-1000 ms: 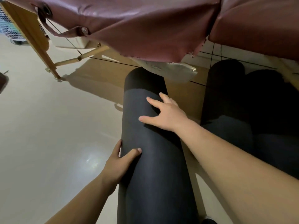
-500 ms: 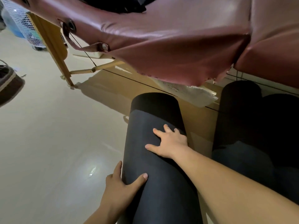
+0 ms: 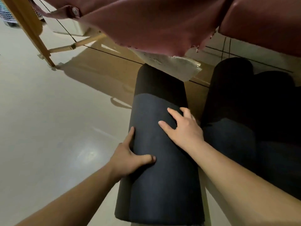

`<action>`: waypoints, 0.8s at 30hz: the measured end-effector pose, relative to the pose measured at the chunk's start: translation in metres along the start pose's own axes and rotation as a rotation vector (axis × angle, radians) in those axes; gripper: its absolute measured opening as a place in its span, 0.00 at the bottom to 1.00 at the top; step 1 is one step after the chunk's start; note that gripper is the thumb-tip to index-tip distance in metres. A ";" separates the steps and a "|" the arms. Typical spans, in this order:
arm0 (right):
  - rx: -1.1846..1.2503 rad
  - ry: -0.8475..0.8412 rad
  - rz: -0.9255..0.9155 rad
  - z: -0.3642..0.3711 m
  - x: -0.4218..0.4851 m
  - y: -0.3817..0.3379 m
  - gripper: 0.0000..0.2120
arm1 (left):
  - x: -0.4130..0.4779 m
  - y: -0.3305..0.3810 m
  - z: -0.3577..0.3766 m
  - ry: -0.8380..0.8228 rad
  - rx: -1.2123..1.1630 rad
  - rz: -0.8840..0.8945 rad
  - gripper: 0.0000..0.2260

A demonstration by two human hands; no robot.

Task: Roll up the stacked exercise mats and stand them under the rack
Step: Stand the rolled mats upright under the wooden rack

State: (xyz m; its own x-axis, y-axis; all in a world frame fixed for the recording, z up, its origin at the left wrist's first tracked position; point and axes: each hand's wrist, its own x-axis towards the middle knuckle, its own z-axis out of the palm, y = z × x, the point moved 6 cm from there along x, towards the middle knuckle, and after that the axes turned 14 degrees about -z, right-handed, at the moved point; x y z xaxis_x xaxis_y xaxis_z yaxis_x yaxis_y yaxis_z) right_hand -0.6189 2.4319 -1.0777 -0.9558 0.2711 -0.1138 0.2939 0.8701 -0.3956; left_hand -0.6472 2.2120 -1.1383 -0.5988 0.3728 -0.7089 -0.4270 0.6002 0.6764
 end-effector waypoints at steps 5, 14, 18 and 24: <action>-0.111 -0.057 -0.064 -0.001 -0.041 -0.001 0.37 | 0.021 0.040 0.006 0.081 -0.028 0.075 0.55; -0.098 -0.095 -0.052 0.002 -0.045 0.006 0.39 | -0.037 0.017 0.004 0.032 0.667 0.111 0.59; -0.098 -0.065 -0.061 0.006 -0.049 0.009 0.38 | -0.053 -0.005 0.010 -0.049 0.972 0.176 0.66; -0.081 -0.044 -0.066 0.005 -0.048 0.010 0.39 | -0.056 -0.015 0.018 0.143 1.095 0.350 0.58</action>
State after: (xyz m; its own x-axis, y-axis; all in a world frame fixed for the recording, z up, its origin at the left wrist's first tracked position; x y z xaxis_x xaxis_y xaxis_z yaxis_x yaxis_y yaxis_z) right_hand -0.5706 2.4254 -1.0809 -0.9719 0.1956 -0.1310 0.2287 0.9162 -0.3289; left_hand -0.5955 2.1948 -1.1120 -0.6695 0.5984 -0.4402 0.5510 0.7974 0.2460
